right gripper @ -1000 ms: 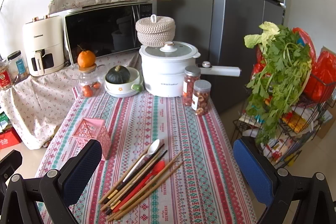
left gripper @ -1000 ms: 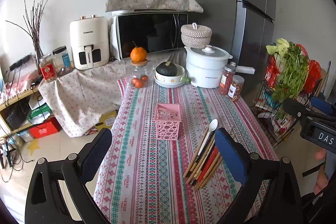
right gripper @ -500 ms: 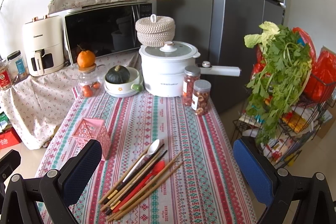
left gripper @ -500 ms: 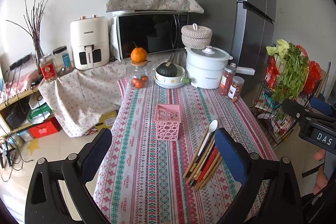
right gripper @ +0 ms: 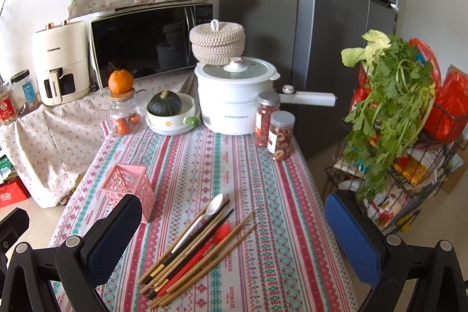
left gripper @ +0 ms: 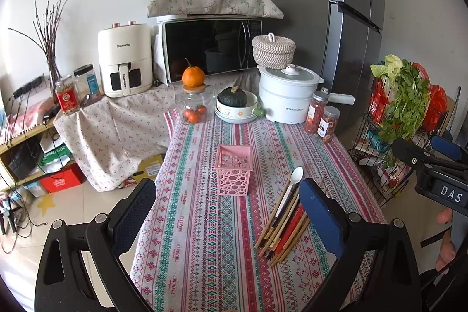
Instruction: Organize utensils
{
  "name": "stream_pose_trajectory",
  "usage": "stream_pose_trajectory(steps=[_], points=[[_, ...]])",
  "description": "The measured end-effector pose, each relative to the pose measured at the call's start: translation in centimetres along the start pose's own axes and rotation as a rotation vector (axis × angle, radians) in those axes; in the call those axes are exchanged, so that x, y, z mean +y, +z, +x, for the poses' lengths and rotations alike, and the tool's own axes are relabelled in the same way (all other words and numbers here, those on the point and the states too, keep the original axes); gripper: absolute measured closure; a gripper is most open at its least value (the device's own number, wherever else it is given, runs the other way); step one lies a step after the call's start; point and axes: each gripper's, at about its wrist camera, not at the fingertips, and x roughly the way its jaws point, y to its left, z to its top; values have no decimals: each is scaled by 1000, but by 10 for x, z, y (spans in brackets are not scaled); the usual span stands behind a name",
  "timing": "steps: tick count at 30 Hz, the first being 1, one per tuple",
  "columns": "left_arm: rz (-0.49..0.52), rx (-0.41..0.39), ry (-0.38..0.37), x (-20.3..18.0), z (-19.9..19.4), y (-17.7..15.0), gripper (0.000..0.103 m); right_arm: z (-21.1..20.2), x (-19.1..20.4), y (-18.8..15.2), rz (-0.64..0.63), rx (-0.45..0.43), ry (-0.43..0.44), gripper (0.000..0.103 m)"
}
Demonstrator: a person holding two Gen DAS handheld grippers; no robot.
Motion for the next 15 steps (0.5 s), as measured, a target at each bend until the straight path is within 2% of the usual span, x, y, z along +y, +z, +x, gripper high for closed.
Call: stream_pose_trajectory(steps=[15], points=[[-1,-1,1,1,0,0,3,1,1,0,-1,4,2,0]])
